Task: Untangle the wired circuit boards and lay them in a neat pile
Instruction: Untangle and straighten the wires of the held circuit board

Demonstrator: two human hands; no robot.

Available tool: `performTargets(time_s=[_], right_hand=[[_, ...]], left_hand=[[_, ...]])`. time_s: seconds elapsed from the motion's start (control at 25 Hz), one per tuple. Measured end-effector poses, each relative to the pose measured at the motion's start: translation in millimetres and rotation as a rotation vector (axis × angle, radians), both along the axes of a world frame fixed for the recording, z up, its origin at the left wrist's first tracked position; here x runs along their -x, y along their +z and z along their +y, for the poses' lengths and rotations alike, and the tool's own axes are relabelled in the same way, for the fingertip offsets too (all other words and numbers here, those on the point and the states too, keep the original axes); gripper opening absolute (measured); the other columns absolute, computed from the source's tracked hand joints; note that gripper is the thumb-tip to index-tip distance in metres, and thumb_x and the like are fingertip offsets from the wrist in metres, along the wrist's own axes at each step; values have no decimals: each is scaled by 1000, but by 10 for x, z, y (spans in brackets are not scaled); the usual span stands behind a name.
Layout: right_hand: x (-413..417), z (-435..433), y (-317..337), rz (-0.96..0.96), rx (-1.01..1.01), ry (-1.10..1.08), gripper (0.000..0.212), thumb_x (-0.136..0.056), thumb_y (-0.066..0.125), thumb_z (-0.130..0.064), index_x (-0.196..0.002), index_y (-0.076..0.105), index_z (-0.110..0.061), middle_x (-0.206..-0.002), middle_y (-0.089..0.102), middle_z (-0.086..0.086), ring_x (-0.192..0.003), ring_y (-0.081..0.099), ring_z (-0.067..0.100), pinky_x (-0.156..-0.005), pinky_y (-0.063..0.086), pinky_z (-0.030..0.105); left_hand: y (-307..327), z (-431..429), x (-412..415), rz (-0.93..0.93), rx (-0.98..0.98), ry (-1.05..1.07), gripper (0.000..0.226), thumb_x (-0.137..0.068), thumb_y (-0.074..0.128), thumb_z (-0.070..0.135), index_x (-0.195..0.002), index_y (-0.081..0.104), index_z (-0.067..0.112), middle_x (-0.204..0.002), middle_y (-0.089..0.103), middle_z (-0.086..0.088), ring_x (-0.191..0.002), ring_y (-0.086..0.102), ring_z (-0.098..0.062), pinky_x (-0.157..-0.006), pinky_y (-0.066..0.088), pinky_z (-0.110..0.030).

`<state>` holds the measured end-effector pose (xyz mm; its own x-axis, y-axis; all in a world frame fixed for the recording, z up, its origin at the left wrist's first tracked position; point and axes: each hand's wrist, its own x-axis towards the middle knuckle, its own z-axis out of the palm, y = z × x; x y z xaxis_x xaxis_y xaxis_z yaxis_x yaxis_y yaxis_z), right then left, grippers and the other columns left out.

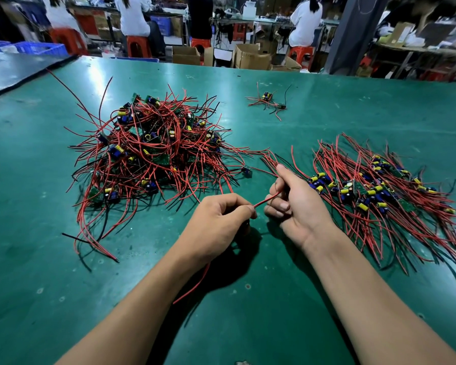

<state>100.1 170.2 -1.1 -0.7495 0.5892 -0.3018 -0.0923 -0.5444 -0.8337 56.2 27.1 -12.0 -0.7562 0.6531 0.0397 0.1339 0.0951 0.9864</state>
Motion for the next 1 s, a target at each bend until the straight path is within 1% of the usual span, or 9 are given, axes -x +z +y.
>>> performTargets(time_s=[0.12,0.28,0.4,0.48,0.56,0.64,0.76,0.92,1.0], right_hand=[[-28,-11,29,41,41,18,44,-103,53,-37,-66,55,-12,-58,40,-4,-33,27,5,-34,22,18],[-30,-182,-70,-90,-350,150,39,-104,49,-42,-92,74,-14,-55,50,-9,-41,37,5,-42,30,19],[-16,-327,-136,-178,-575,284,39,-104,48,-43,-95,76,-17,-49,54,-13,-40,42,2,-38,31,16],[-33,-305,-122,-165,-565,261,38,-101,54,-45,-92,77,-16,-44,51,-14,-37,37,1,-36,28,14],[-52,-219,-86,-128,-475,182,35,-97,62,-43,-87,78,-14,-43,47,-12,-34,33,3,-36,24,13],[-41,-124,-67,-78,-383,75,32,-96,65,-39,-82,77,-13,-48,49,-9,-35,32,4,-36,23,14],[0,-43,-71,-12,-344,-40,33,-97,64,-35,-79,74,-10,-55,58,-11,-35,31,5,-37,23,15],[30,-2,-79,76,-359,-146,27,-95,68,-28,-77,72,-7,-56,58,-11,-33,28,5,-37,19,16],[34,14,-71,82,-339,-189,32,-97,65,-31,-76,70,-7,-54,58,-10,-33,27,5,-37,20,16]], left_hand=[[-10,-6,21,-33,-11,22,22,-91,60,9,-71,69,11,-55,59,-1,-52,46,-15,-52,34,-25],[-25,3,42,-72,-84,49,23,-94,61,14,-75,73,11,-59,61,-3,-51,50,-12,-52,38,-21],[-18,11,45,-63,-163,56,22,-94,57,2,-78,72,0,-69,72,9,-56,62,-4,-53,46,-12],[-18,-2,65,-60,-147,69,21,-93,59,4,-77,72,1,-69,72,13,-56,58,-5,-53,44,-12],[-21,-14,72,-66,-107,67,23,-92,63,10,-71,72,10,-58,64,5,-51,49,-12,-50,38,-21],[-20,-9,64,-91,-91,39,23,-92,64,13,-70,71,9,-54,58,-4,-49,46,-16,-51,35,-25],[-13,-4,42,-127,-106,-9,22,-91,65,12,-71,70,5,-53,57,-7,-47,47,-15,-49,37,-22],[-12,-38,79,-154,-98,-51,23,-89,65,11,-67,72,10,-52,57,-9,-45,49,-17,-49,37,-21],[-17,-47,94,-162,-95,-71,24,-90,65,11,-67,72,11,-51,58,-9,-44,49,-17,-49,38,-20]])
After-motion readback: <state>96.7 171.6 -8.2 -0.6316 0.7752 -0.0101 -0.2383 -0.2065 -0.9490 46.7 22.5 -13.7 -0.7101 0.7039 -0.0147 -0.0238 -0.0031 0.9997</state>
